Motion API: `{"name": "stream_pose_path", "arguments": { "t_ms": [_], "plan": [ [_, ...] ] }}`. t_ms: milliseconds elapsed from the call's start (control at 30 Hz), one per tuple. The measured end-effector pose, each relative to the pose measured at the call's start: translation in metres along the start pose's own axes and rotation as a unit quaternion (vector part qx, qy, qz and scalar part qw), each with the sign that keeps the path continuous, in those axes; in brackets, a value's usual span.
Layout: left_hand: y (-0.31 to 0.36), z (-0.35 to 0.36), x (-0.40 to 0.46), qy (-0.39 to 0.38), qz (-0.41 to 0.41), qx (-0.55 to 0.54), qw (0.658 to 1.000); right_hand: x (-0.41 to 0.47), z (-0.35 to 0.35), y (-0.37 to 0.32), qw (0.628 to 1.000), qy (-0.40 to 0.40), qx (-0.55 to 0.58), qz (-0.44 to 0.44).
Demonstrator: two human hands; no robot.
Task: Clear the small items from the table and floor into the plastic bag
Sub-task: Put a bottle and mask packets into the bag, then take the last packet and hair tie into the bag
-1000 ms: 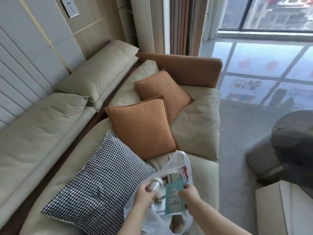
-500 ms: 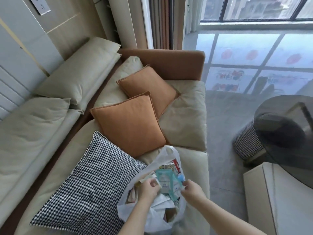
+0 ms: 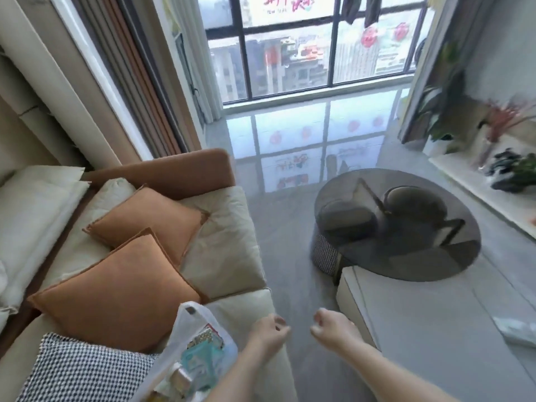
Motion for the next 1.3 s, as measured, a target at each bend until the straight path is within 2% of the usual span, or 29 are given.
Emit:
{"name": "stream_pose_path", "arguments": {
  "t_ms": [367, 633, 1033, 1300],
  "plan": [
    [0.155, 0.165, -0.031, -0.069, 0.114, 0.126, 0.983, -0.070, -0.049, 0.232, 0.984, 0.082, 0.093, 0.129],
    [0.241, 0.313, -0.067, -0.153, 0.173, 0.186, 0.955, -0.133, -0.046, 0.390, 0.951, 0.099, 0.163, 0.244],
    [0.320, 0.463, -0.064, -0.254, 0.210, 0.284, 0.901, -0.174, -0.024, 0.536, 0.875, 0.121, 0.297, 0.363],
    [0.356, 0.540, 0.013, -0.283, 0.215, 0.297, 0.886, -0.119, -0.012, 0.613, 0.834, 0.145, 0.336, 0.414]
  ]
}}
Point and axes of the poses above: each hand's wrist, its own x-axis towards the middle knuckle, its own z-axis out of the palm, y = z × x, the point moved 1 cm from there along x, towards the middle knuckle, and after that the axes turned 8 degrees about -x, right-handed, at the moved point
